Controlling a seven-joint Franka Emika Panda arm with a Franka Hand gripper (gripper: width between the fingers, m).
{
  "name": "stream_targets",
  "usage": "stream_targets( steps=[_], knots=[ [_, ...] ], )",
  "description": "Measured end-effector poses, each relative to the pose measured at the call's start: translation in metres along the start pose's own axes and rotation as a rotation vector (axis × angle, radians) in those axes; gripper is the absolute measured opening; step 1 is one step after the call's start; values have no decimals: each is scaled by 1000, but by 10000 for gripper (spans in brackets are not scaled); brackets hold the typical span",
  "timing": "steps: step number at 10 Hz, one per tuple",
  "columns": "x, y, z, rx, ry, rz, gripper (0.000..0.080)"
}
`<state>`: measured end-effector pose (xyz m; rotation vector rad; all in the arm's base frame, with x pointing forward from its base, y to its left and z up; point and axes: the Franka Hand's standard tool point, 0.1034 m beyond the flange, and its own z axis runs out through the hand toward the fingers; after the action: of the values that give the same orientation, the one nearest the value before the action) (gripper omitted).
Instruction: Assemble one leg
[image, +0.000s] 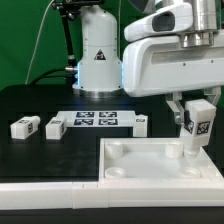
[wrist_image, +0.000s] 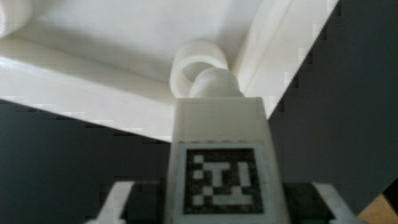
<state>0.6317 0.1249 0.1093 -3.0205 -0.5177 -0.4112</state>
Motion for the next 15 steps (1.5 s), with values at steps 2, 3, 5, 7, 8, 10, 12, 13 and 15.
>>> stream_targets(
  steps=[2,3,5,7,8,10,12,13,15],
  knots=[
    [3,1,0,-6,35,-1,291],
    [2,3,1,-17,90,-3,291],
    [-1,3,4,-14,73,-2,291],
    [3,9,9,-25,117,-12,291],
    [0,11,12,-25,111,-9,291],
    [-1,11,15,-24,108,-9,291],
    [-5,9,21,-20,99,-9,291],
    [-6,9,23,-20,96,-9,291],
    [-8,8,27,-18,92,-9,291]
  ],
)
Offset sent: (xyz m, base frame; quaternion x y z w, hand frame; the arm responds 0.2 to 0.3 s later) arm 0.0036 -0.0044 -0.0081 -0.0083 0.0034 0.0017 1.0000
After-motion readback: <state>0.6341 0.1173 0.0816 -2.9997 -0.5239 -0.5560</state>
